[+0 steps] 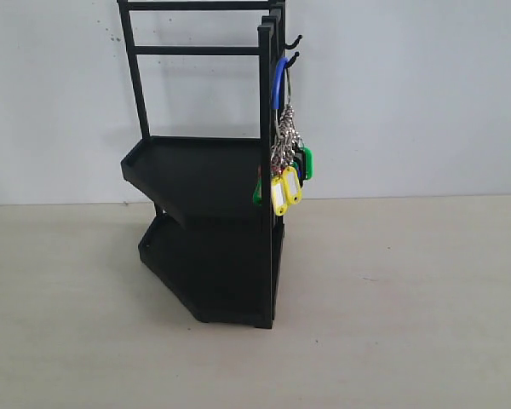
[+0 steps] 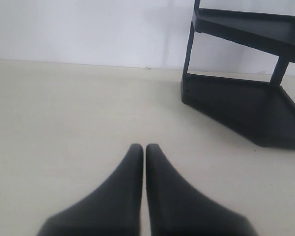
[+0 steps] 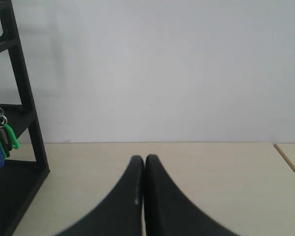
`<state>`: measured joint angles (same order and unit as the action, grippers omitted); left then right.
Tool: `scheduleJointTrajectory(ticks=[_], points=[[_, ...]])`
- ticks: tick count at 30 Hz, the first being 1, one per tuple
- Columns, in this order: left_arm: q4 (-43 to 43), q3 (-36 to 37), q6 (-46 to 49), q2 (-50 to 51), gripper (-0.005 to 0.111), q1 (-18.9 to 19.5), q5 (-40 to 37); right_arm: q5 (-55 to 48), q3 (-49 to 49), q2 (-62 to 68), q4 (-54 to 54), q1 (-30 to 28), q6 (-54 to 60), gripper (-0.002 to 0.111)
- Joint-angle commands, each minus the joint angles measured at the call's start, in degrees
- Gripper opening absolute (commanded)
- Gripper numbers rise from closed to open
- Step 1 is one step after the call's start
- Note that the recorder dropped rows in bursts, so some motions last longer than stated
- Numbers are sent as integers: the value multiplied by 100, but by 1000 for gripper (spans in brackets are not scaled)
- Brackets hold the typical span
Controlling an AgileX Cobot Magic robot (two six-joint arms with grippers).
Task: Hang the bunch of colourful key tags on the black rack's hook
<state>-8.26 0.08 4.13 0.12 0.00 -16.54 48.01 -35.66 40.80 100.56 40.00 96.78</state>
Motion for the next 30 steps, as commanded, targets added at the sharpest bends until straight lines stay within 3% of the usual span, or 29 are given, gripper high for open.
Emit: scheduleJointTrajectory(ticks=[1,11,19,24,30], points=[[18,-8,20,-12,4,4,24,32,30,-24,-62,-6,-43,0],[18,-8,20,-12,4,4,24,45,30,-111,-62,-22,-42,0],[18,-8,20,-12,4,4,24,46,30,-1085,-62,-503,20,0],[18,-8,20,-12,4,4,24,-748,307,-1974,-62,-1321,653,0],[18,-8,20,-12,4,4,24,-2307,1426,-3126,-62,-3000,269,0]])
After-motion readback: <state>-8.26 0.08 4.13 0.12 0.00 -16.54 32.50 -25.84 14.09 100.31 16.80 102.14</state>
